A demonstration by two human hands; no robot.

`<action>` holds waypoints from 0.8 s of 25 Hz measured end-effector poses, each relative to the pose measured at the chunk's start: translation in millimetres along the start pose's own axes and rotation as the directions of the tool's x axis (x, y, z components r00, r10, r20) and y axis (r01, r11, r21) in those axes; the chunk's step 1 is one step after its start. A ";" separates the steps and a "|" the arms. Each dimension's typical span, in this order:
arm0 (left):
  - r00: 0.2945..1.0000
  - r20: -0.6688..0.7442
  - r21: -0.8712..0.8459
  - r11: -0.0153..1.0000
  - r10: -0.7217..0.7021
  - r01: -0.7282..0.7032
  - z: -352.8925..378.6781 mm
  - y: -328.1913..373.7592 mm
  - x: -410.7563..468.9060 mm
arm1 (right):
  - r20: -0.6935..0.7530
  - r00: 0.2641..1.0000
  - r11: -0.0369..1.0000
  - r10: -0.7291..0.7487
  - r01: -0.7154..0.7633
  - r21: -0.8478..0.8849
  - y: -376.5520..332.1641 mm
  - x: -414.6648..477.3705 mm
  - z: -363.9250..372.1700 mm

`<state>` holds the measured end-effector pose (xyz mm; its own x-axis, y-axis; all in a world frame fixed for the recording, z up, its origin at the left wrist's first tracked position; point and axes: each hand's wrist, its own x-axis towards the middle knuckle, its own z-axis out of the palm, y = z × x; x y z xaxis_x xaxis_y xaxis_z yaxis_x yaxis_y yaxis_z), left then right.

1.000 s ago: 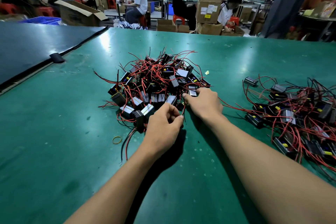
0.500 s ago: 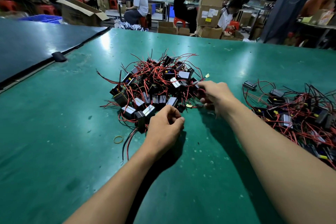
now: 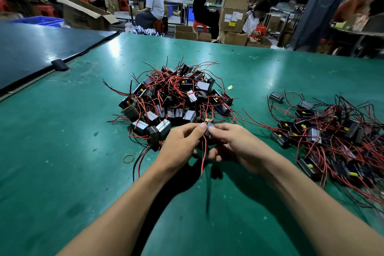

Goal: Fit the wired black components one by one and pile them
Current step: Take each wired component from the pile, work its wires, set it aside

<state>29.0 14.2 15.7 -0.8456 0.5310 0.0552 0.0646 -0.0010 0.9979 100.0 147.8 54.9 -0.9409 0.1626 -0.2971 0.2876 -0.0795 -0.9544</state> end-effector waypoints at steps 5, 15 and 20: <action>0.998 -0.032 -0.122 0.992 -0.046 0.042 -3.6 1.6 4.7 | -0.060 0.998 0.957 -0.018 0.000 -0.288 -6.2 6.8 -19.7; 0.999 0.038 0.228 0.974 0.003 -0.012 4.4 3.4 -5.8 | -0.470 0.792 0.515 -0.390 -0.236 -0.824 -9.2 83.9 -50.0; 0.999 0.038 0.291 0.956 0.035 -0.045 3.6 2.4 -5.2 | -0.520 0.754 0.481 -0.401 -0.310 -0.820 -7.8 103.6 -60.1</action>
<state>35.4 14.5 17.7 -0.8221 0.5624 0.0888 0.2538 0.2223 0.9414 11.0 224.4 29.9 -0.7319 0.6660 0.1440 0.5765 0.7178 -0.3904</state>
